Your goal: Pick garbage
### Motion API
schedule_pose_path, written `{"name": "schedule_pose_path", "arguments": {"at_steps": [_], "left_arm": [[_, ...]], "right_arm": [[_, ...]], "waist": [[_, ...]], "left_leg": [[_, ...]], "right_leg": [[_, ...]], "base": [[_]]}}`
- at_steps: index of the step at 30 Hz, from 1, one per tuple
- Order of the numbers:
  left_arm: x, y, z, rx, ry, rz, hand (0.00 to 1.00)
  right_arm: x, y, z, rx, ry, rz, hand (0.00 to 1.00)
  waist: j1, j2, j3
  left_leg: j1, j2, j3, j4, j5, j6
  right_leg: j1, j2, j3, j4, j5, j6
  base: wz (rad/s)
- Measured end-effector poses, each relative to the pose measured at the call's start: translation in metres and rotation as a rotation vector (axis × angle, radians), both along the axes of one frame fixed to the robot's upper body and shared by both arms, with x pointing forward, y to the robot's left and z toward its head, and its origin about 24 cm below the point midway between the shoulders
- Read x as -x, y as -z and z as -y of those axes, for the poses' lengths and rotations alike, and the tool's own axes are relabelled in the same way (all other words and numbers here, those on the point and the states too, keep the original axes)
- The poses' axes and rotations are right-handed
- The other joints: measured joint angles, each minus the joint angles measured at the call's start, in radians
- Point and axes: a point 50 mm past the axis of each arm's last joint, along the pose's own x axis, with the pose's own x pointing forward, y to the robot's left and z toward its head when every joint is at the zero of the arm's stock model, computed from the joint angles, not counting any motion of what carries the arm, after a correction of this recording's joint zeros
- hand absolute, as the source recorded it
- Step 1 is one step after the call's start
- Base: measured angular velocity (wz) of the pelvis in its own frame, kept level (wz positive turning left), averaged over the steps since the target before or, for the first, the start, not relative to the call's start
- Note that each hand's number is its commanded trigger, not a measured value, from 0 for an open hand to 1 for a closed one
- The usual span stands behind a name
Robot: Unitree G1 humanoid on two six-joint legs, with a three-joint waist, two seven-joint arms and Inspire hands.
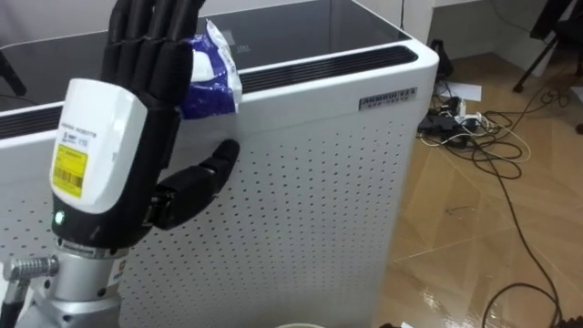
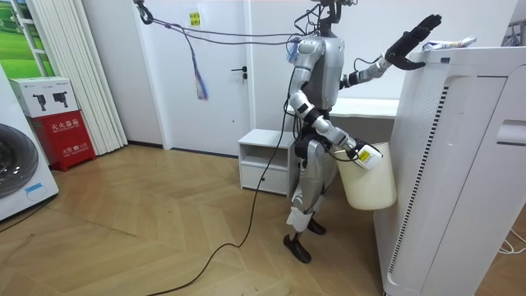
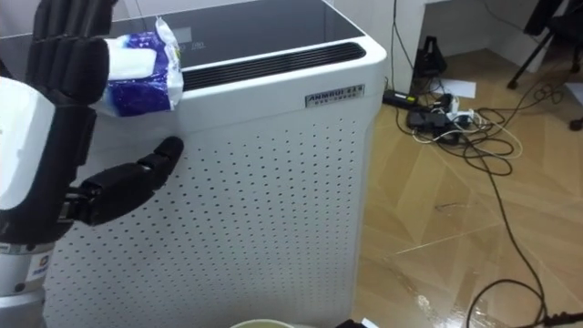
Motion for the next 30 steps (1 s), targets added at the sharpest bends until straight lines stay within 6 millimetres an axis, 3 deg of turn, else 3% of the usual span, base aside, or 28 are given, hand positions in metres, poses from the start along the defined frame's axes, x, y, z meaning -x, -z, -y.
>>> {"name": "schedule_pose_path", "arguments": {"at_steps": [10, 15, 16, 17, 18, 25, 30], "left_arm": [[-0.002, 0.014, -0.008, -0.054, -0.025, -0.105, 0.00], [-0.003, 0.018, -0.012, -0.097, -0.052, -0.167, 0.00], [-0.003, 0.019, -0.013, -0.097, -0.055, -0.172, 0.51], [-0.002, 0.020, -0.014, -0.096, -0.061, -0.180, 0.89], [-0.002, 0.021, -0.014, -0.096, -0.064, -0.186, 1.00], [-0.002, 0.021, -0.014, -0.095, -0.063, -0.191, 1.00], [-0.005, 0.010, -0.022, -0.090, -0.102, -0.139, 1.00]], "right_arm": [[0.000, -0.001, 0.006, 0.016, -0.013, -0.005, 1.00], [-0.001, -0.003, 0.005, 0.016, -0.019, -0.004, 1.00], [-0.001, -0.004, 0.005, 0.016, -0.020, -0.004, 1.00], [-0.002, -0.004, 0.005, 0.016, -0.020, -0.003, 1.00], [-0.002, -0.004, 0.005, 0.016, -0.020, -0.005, 1.00], [-0.002, -0.004, 0.005, 0.015, -0.015, -0.010, 1.00], [-0.001, -0.002, 0.006, 0.020, 0.000, -0.034, 1.00]], "waist": [[-0.001, 0.021, -0.0132], [-0.004, 0.023, -0.0133], [-0.004, 0.023, -0.0133], [-0.004, 0.023, -0.0132], [-0.004, 0.023, -0.0131], [0.000, 0.022, -0.0125], [-0.002, 0.022, -0.0134]], "left_leg": [[0.001, 0.000, 0.000, 0.002, 0.000, 0.000], [0.002, -0.001, 0.001, 0.000, 0.003, 0.000], [0.002, -0.001, 0.001, 0.000, 0.003, -0.001], [0.002, -0.001, 0.001, 0.000, 0.004, -0.001], [0.002, -0.001, 0.000, 0.000, 0.004, -0.001], [0.004, -0.002, 0.001, 0.000, 0.005, 0.000], [0.006, -0.002, 0.007, 0.000, 0.005, 0.000]], "right_leg": [[-0.001, -0.001, 0.003, 0.006, 0.000, 0.000], [-0.002, -0.001, 0.008, 0.014, -0.001, 0.000], [-0.001, -0.001, 0.008, 0.014, -0.001, 0.000], [-0.001, -0.001, 0.008, 0.015, -0.001, 0.000], [-0.001, -0.001, 0.008, 0.015, -0.001, 0.000], [-0.001, -0.002, 0.009, 0.015, -0.001, 0.000], [0.001, -0.003, 0.011, 0.015, -0.001, 0.000]], "base": [[0.00], [-0.01], [0.00], [0.00], [0.00], [0.00], [0.00]]}}
